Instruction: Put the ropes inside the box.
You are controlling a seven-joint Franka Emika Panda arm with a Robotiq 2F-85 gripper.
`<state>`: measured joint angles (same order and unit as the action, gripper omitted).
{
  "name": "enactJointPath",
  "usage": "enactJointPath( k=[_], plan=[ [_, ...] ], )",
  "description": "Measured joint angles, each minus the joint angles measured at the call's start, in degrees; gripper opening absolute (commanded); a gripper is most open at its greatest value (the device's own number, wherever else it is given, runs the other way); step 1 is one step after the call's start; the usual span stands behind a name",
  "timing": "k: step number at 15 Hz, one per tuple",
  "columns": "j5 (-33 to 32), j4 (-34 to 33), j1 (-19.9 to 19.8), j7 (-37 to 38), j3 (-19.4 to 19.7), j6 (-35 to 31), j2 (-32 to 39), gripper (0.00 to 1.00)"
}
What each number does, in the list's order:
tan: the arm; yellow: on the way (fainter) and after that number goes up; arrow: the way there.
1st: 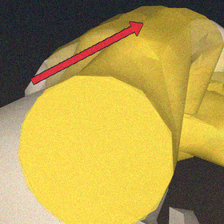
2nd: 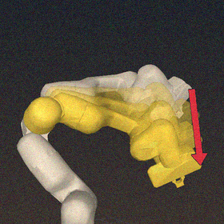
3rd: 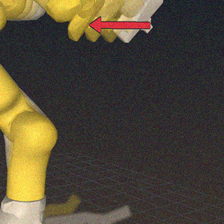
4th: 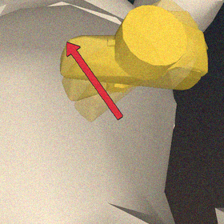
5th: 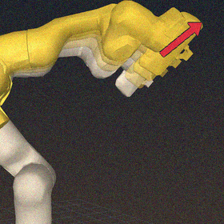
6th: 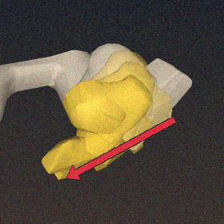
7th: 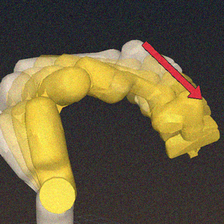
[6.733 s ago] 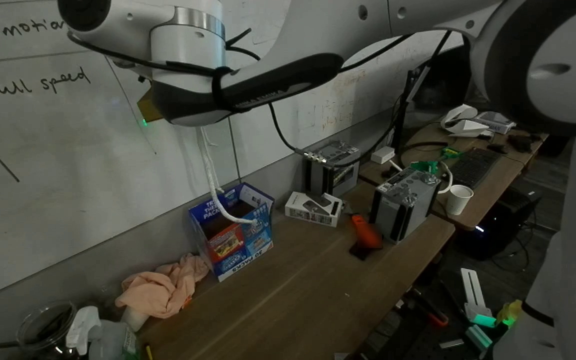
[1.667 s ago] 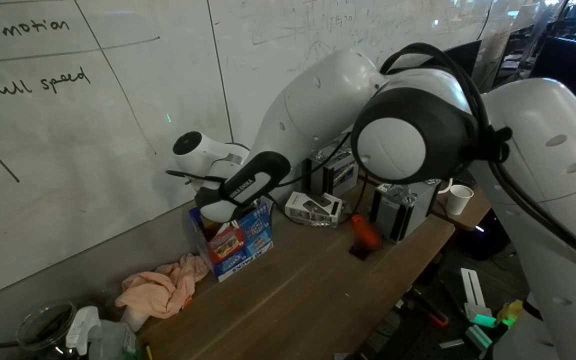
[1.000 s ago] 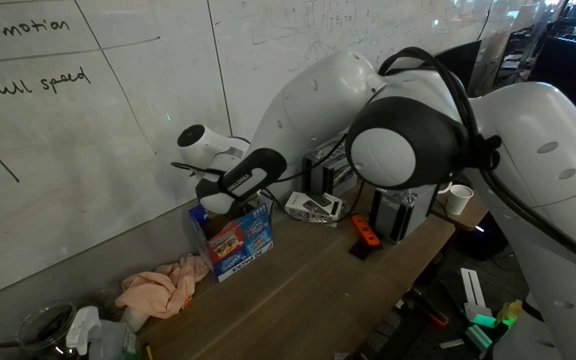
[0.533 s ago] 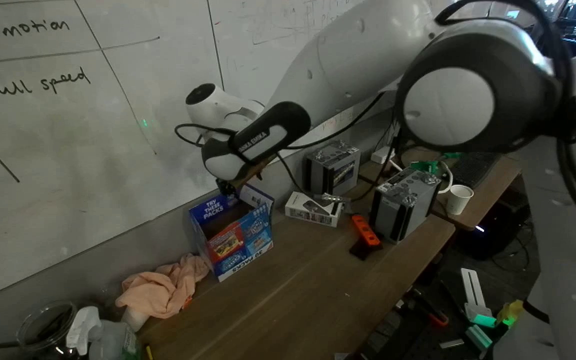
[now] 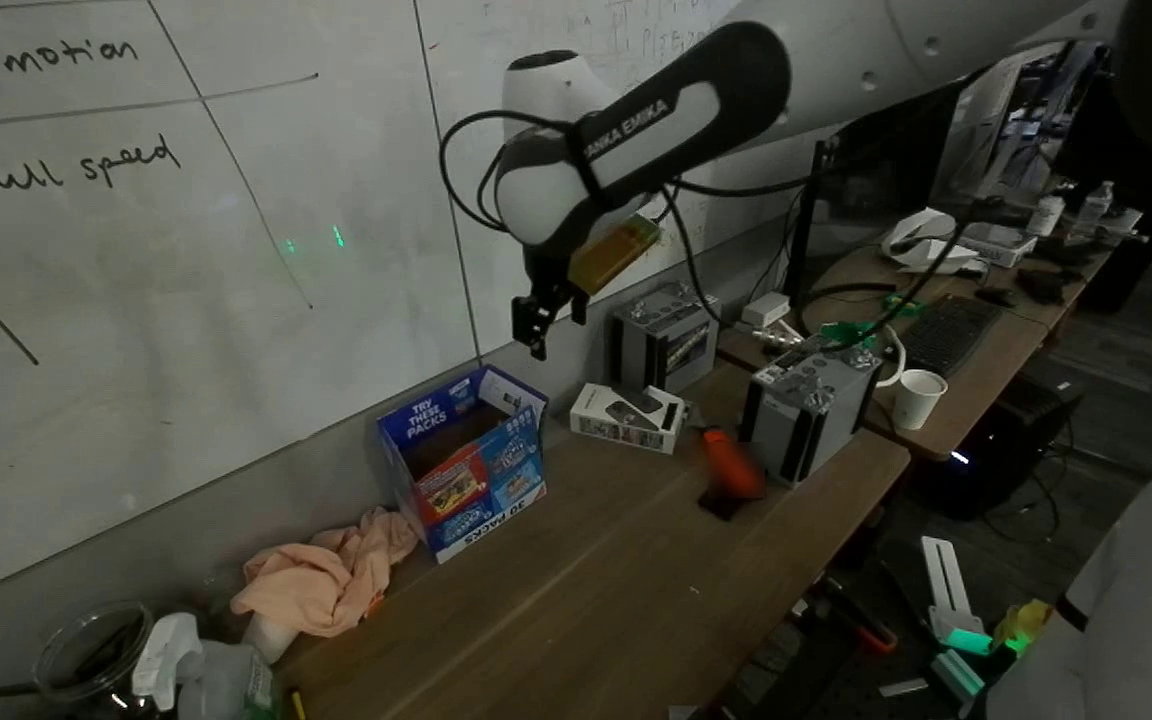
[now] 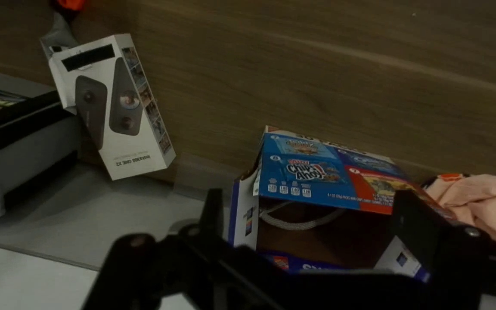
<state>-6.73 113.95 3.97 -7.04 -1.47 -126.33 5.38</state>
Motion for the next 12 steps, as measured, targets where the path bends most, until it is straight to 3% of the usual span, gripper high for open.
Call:
enactJointPath(
  k=[4, 12],
  plan=[
    [7.3, 9.1, -4.1, -9.3, 2.1, 5.1, -10.9, 1.00],
    [5.6, 21.0, -6.4, -13.1, 7.5, 19.5, -34.5, 1.00]
  ],
)
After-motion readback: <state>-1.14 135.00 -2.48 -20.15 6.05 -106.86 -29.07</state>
